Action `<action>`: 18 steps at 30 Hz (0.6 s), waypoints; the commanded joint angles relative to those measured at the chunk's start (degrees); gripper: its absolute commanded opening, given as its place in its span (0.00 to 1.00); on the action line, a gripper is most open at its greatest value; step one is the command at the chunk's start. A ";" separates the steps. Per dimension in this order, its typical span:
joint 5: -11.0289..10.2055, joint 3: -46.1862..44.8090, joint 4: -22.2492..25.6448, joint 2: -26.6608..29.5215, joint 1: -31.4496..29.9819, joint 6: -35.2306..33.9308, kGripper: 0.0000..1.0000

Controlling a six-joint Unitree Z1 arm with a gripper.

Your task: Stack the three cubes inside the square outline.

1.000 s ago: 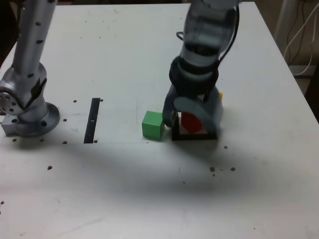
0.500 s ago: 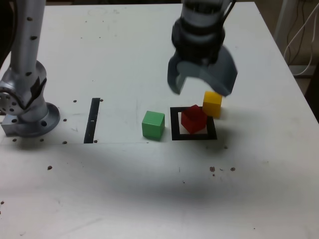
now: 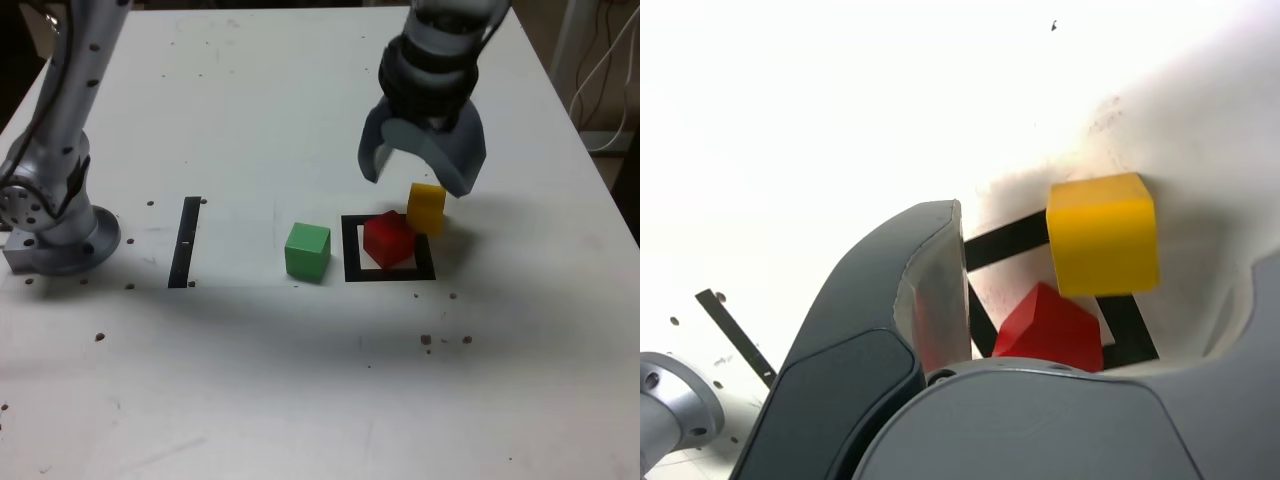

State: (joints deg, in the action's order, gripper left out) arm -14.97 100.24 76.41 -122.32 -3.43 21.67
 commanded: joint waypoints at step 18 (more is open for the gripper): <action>3.33 -1.39 -5.16 -3.71 0.26 1.18 0.78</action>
State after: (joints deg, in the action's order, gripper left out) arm -11.57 99.20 71.37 -125.86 -3.29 22.75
